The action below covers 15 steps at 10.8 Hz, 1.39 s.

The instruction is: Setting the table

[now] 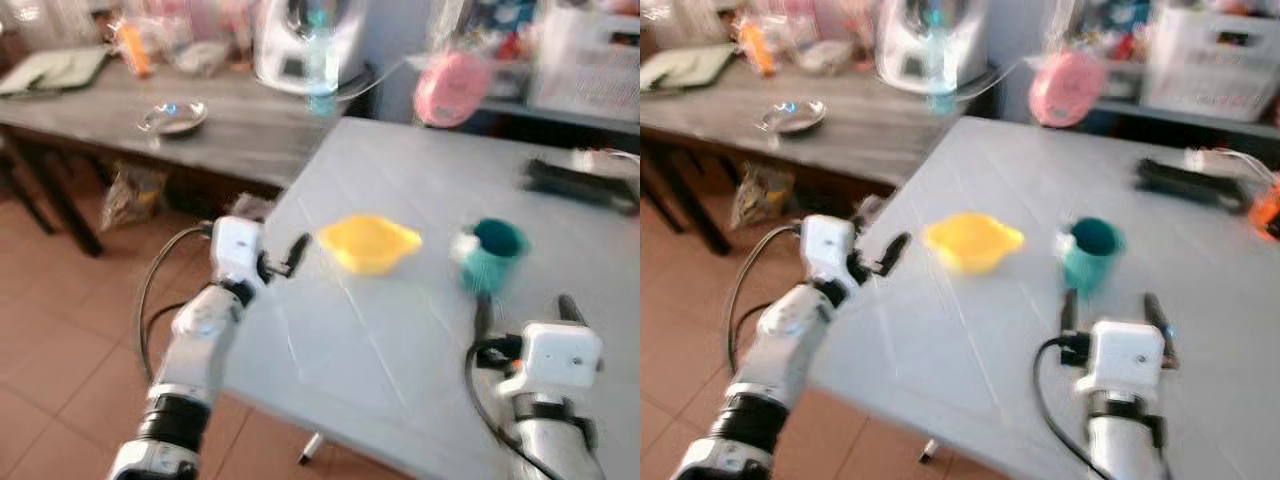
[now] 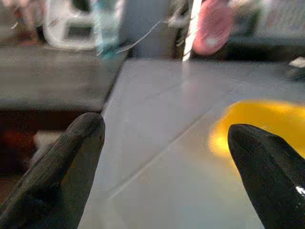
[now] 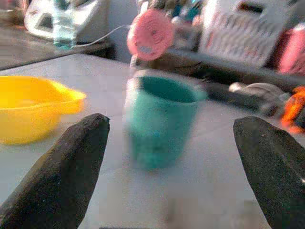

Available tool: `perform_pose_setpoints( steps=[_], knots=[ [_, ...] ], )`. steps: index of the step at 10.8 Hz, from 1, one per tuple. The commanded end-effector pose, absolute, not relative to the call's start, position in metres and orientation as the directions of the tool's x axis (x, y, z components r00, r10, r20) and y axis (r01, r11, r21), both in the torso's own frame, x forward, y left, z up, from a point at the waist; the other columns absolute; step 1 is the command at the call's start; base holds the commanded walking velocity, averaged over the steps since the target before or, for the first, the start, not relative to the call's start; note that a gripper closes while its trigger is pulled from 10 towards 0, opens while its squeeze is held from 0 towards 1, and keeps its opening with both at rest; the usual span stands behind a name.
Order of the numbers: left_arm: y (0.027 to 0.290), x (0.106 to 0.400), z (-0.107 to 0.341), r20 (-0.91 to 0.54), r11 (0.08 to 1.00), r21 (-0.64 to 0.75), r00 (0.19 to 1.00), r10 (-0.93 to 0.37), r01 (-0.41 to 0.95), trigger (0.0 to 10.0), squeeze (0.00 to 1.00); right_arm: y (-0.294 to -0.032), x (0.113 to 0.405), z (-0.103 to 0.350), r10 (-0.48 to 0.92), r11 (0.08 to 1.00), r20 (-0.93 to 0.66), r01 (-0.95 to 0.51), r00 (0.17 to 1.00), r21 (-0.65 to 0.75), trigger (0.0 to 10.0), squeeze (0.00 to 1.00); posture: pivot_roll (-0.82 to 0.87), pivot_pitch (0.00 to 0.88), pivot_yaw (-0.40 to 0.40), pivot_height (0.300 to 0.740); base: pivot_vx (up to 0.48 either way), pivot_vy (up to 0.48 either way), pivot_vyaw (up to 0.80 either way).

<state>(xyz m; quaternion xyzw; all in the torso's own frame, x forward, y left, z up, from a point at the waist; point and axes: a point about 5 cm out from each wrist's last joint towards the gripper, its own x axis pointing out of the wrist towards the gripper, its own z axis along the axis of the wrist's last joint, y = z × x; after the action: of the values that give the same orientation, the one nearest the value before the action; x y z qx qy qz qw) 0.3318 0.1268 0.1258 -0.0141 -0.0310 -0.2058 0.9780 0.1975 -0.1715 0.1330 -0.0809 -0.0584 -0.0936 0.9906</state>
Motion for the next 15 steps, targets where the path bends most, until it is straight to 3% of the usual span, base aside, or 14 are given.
perform_pose_setpoints(
  steps=[1, 4, 8, 10, 15],
  knots=[
    [0.123, 0.331, 0.123, 0.05, 0.907, -0.026, 0.906, -0.42, 0.421, 10.0, 0.0, -0.172, 0.196, 0.136, -0.149, 0.977, 0.124, 0.165, 0.981, -0.136, 10.0, 0.0, 0.03, 0.077, 0.029, 0.74, 0.0, 0.0, 0.0],
    [0.103, 0.336, 0.129, 0.045, 0.829, -0.099, 0.835, -0.549, 0.551, 10.0, 0.0, -0.173, 0.183, 0.126, -0.104, 0.981, 0.068, 0.113, 0.992, -0.159, 10.0, 0.0, 0.03, 0.083, 0.018, 0.74, 0.0, 0.0, 0.0],
    [0.087, 0.357, 0.148, 0.063, 0.798, -0.143, 0.81, -0.583, 0.586, 10.0, 0.0, -0.163, 0.177, 0.126, -0.051, 0.988, 0.04, 0.056, 0.998, -0.143, 10.0, 0.0, -0.01, 0.095, 0.045, 0.74, 0.0, 0.0, 0.0],
    [0.073, 0.367, 0.145, -0.025, 0.78, -0.132, 0.785, -0.62, 0.612, 10.0, 0.0, -0.16, 0.174, 0.126, -0.029, 0.989, 0.028, 0.033, 0.999, -0.143, 10.0, 0.0, -0.04, 0.1, 0.056, 0.74, 0.0, 0.0, 0.0],
    [0.037, 0.375, 0.151, -0.074, 0.726, -0.155, 0.725, -0.684, 0.67, 10.0, 0.0, -0.153, 0.166, 0.133, 0.031, 0.993, 0.004, -0.031, 0.999, -0.11, 10.0, 0.0, -0.1, 0.121, 0.085, 0.74, 0.0, 0.0, 0.0]
  ],
)
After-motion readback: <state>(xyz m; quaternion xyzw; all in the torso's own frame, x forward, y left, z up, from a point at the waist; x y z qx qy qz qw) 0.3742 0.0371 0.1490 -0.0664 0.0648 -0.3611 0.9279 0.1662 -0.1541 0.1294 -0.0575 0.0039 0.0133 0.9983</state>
